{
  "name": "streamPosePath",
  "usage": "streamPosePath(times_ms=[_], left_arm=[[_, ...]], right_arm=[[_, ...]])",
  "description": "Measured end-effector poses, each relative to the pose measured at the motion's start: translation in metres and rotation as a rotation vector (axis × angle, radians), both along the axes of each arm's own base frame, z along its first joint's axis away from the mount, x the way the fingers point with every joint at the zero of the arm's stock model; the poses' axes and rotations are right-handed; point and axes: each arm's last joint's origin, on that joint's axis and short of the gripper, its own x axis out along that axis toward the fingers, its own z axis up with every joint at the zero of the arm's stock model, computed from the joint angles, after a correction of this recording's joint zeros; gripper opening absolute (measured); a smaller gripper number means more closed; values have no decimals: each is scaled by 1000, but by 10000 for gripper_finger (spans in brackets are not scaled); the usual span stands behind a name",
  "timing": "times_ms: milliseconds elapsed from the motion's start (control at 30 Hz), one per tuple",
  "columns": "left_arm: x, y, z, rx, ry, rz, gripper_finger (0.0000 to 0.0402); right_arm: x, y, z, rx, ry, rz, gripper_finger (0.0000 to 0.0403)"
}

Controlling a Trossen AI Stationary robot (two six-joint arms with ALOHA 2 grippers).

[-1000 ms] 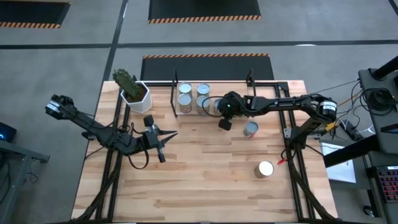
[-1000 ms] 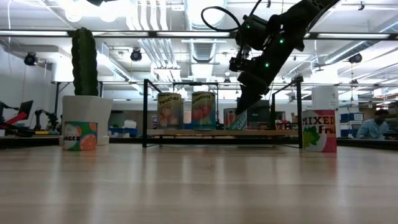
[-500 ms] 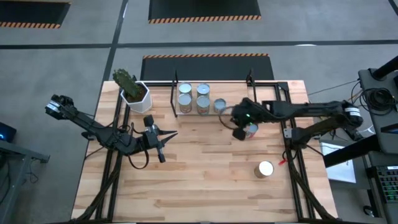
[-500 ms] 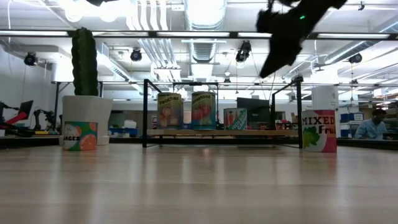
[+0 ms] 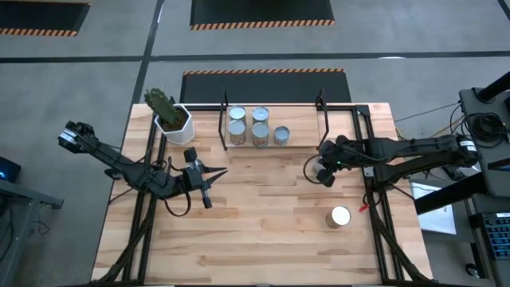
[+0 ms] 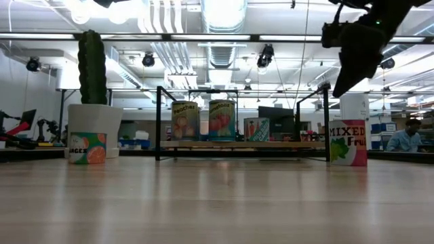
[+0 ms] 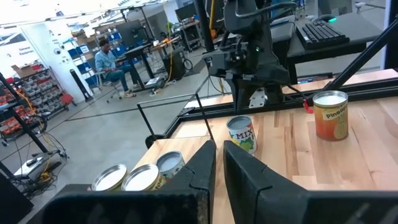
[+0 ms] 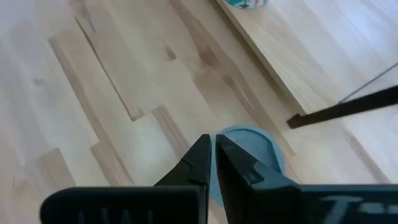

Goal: Pick and place cans onto a shelf
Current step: Put the canned mixed fruits on the shelf

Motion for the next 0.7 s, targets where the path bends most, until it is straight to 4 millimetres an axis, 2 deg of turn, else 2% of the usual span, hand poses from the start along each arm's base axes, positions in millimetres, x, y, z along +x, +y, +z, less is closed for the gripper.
streamPosePath(times_ms=[100, 233, 533, 700], left_arm=[[0, 0, 0, 0, 0, 0, 13], [0, 0, 0, 0, 0, 0, 13], [0, 0, 0, 0, 0, 0, 14], [0, 0, 0, 0, 1, 0, 14]], right_arm=[[-3, 0, 0, -18, 18, 33, 20], [-4, 0, -2, -42, 71, 90, 61], [-1, 0, -7, -68, 114, 89, 229], [-2, 0, -18, -68, 157, 96, 314]])
